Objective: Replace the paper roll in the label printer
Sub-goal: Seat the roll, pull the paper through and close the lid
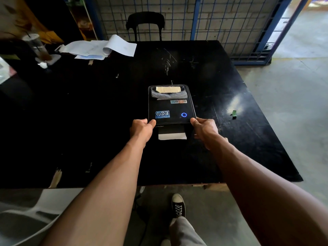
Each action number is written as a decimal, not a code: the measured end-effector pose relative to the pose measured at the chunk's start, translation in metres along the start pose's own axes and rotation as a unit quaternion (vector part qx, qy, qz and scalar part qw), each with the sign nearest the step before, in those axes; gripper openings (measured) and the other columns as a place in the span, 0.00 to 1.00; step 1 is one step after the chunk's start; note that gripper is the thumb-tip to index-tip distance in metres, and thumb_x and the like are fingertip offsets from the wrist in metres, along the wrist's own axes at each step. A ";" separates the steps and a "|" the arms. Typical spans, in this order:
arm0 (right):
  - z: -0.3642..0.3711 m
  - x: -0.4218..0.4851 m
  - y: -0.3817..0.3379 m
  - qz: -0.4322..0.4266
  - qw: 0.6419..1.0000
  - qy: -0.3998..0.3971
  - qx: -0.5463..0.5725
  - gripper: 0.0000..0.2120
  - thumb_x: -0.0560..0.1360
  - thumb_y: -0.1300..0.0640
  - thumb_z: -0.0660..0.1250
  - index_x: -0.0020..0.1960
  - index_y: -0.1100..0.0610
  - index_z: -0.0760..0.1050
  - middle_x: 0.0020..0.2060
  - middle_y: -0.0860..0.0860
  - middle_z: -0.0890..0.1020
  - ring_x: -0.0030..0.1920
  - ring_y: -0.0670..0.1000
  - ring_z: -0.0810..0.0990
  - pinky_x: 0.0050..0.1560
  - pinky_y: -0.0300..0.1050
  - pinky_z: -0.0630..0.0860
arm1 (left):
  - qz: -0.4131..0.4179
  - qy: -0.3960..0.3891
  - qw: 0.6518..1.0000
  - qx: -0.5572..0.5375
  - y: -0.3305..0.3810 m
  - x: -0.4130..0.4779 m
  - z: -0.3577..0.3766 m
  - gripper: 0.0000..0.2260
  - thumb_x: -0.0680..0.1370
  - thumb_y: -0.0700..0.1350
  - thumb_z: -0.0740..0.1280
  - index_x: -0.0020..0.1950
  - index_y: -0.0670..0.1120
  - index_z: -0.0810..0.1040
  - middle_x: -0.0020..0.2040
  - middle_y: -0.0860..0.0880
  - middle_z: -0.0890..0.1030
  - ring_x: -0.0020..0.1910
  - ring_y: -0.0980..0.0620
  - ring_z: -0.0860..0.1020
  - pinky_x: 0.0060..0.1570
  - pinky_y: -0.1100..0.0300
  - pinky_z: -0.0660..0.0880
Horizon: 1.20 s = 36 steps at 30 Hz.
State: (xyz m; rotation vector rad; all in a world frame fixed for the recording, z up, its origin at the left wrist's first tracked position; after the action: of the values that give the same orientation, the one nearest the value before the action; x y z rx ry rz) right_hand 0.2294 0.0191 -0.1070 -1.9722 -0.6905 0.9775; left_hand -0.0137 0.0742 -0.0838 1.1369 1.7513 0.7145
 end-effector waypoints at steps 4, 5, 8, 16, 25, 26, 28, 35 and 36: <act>-0.001 0.001 0.000 0.001 1.000 0.002 0.002 0.22 0.78 0.46 0.70 0.70 0.52 0.78 0.63 0.56 0.83 0.66 0.59 0.79 0.67 0.58 0.76 | 0.002 0.007 1.000 0.002 0.000 0.000 0.000 0.24 0.78 0.50 0.70 0.72 0.44 0.72 0.69 0.44 0.76 0.65 0.45 0.75 0.65 0.49 0.74; -0.001 0.001 0.000 0.001 1.000 0.003 0.002 0.22 0.78 0.46 0.70 0.70 0.52 0.78 0.63 0.57 0.83 0.66 0.59 0.79 0.67 0.58 0.76 | 0.002 0.006 1.000 0.003 0.000 0.001 0.000 0.24 0.77 0.51 0.70 0.72 0.45 0.72 0.69 0.44 0.76 0.65 0.44 0.75 0.65 0.49 0.74; -0.001 0.001 0.001 0.003 1.000 0.003 0.003 0.23 0.77 0.46 0.70 0.70 0.52 0.78 0.63 0.57 0.83 0.67 0.59 0.79 0.68 0.59 0.76 | 0.000 0.000 1.000 0.003 -0.001 0.001 0.001 0.24 0.78 0.51 0.70 0.72 0.45 0.72 0.69 0.44 0.76 0.66 0.44 0.74 0.66 0.48 0.73; 0.000 0.001 0.000 0.002 1.000 0.002 0.005 0.22 0.78 0.46 0.70 0.69 0.53 0.78 0.62 0.57 0.83 0.65 0.59 0.80 0.66 0.59 0.77 | 0.001 0.000 1.000 0.001 -0.001 0.001 0.001 0.24 0.78 0.50 0.70 0.72 0.45 0.72 0.69 0.44 0.75 0.66 0.43 0.74 0.65 0.48 0.73; 0.000 0.000 0.000 -0.004 1.000 0.000 0.007 0.22 0.78 0.47 0.70 0.70 0.54 0.78 0.63 0.57 0.83 0.65 0.58 0.80 0.67 0.59 0.77 | 0.004 -0.002 1.000 -0.010 -0.003 0.002 0.002 0.24 0.78 0.50 0.70 0.72 0.44 0.71 0.70 0.43 0.75 0.67 0.43 0.73 0.66 0.48 0.72; 0.000 -0.001 0.000 -0.003 1.000 -0.001 0.006 0.22 0.78 0.47 0.70 0.70 0.53 0.78 0.63 0.57 0.83 0.65 0.58 0.80 0.67 0.59 0.77 | 0.003 -0.002 1.000 -0.011 -0.002 0.002 0.002 0.24 0.78 0.50 0.70 0.72 0.44 0.71 0.70 0.43 0.75 0.67 0.43 0.73 0.66 0.48 0.72; -0.001 -0.001 0.000 -0.003 1.000 -0.002 0.007 0.22 0.78 0.47 0.70 0.70 0.53 0.78 0.63 0.57 0.83 0.66 0.58 0.80 0.67 0.59 0.76 | 0.003 -0.002 1.000 -0.012 -0.003 0.003 0.003 0.24 0.78 0.50 0.70 0.72 0.44 0.71 0.70 0.43 0.75 0.68 0.43 0.73 0.67 0.49 0.71; -0.002 -0.002 -0.001 0.000 1.000 -0.005 0.009 0.22 0.78 0.47 0.70 0.70 0.54 0.78 0.63 0.57 0.83 0.65 0.59 0.80 0.66 0.59 0.77 | 0.006 0.007 1.000 0.001 -0.002 0.002 0.002 0.24 0.78 0.50 0.69 0.72 0.43 0.71 0.70 0.43 0.74 0.68 0.44 0.73 0.66 0.55 0.69; -0.002 -0.003 -0.001 0.000 1.000 -0.005 0.009 0.22 0.78 0.47 0.70 0.70 0.53 0.78 0.63 0.57 0.83 0.65 0.59 0.80 0.66 0.59 0.77 | 0.005 0.002 1.000 0.002 -0.003 0.003 0.003 0.24 0.78 0.50 0.69 0.72 0.43 0.71 0.70 0.43 0.74 0.69 0.44 0.73 0.66 0.55 0.69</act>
State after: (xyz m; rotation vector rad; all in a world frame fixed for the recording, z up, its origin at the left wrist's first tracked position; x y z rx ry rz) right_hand 0.2291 0.0169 -0.1043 -1.9533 -0.6848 0.9907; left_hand -0.0126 0.0755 -0.0883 1.1490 1.7520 0.7209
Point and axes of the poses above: each hand's wrist, its own x-axis towards the middle knuckle, its own z-axis out of the palm, y = z × x, the point moved 6 cm from there along x, towards the middle knuckle
